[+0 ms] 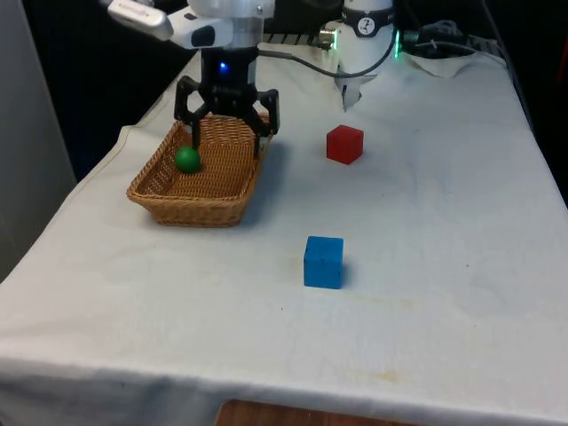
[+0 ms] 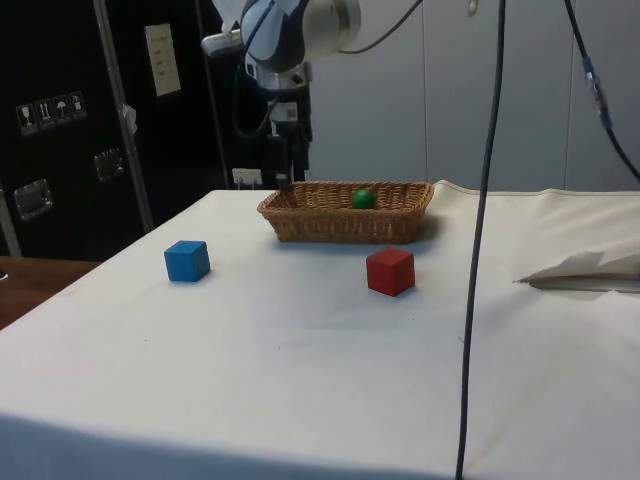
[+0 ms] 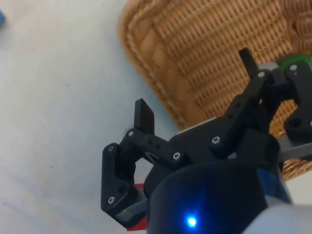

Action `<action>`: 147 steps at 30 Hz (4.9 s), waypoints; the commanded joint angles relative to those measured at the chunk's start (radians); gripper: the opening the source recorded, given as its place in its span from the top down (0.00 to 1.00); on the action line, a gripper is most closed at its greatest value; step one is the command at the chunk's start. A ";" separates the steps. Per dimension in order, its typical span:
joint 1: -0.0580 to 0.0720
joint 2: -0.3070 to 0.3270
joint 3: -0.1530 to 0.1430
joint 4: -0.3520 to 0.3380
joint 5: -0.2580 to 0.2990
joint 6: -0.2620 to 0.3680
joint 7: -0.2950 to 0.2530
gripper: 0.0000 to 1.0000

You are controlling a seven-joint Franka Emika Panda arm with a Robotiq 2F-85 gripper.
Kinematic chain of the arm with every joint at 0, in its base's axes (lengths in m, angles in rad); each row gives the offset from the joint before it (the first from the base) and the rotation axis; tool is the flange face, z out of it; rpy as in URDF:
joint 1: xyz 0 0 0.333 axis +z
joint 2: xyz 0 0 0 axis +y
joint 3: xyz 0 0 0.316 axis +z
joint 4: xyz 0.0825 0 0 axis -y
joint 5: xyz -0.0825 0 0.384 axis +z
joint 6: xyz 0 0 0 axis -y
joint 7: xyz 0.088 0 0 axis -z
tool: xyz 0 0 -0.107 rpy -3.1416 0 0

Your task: Place all non-red objects into the basket.

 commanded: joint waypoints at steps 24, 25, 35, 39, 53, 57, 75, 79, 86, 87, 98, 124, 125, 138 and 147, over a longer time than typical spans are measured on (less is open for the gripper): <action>0.055 -0.001 0.052 0.042 -0.006 -0.040 0.116 0.00; 0.055 0.000 0.057 0.047 -0.005 -0.042 0.121 0.00; 0.051 0.020 0.106 0.096 0.001 -0.059 0.160 0.00; 0.051 0.040 0.127 0.132 0.003 -0.068 0.181 0.00; 0.044 0.115 0.182 0.251 0.016 -0.093 0.231 0.00; 0.035 0.147 0.193 0.294 0.038 -0.101 0.228 0.00; 0.010 0.305 0.176 0.466 0.148 -0.143 0.189 0.00; -0.007 0.337 0.189 0.517 0.190 -0.185 0.180 0.00; 0.000 0.371 0.178 0.550 0.217 -0.193 0.180 0.00; -0.010 0.381 0.186 0.566 0.224 -0.205 0.176 0.00; -0.009 0.424 0.176 0.607 0.218 -0.197 0.176 0.00; -0.006 0.372 0.171 0.621 0.219 -0.255 0.112 0.00; -0.005 0.373 0.171 0.620 0.220 -0.254 0.104 0.00; -0.005 0.389 0.174 0.618 0.226 -0.246 0.000 0.00; -0.020 0.415 0.170 0.640 0.225 -0.248 -0.048 0.00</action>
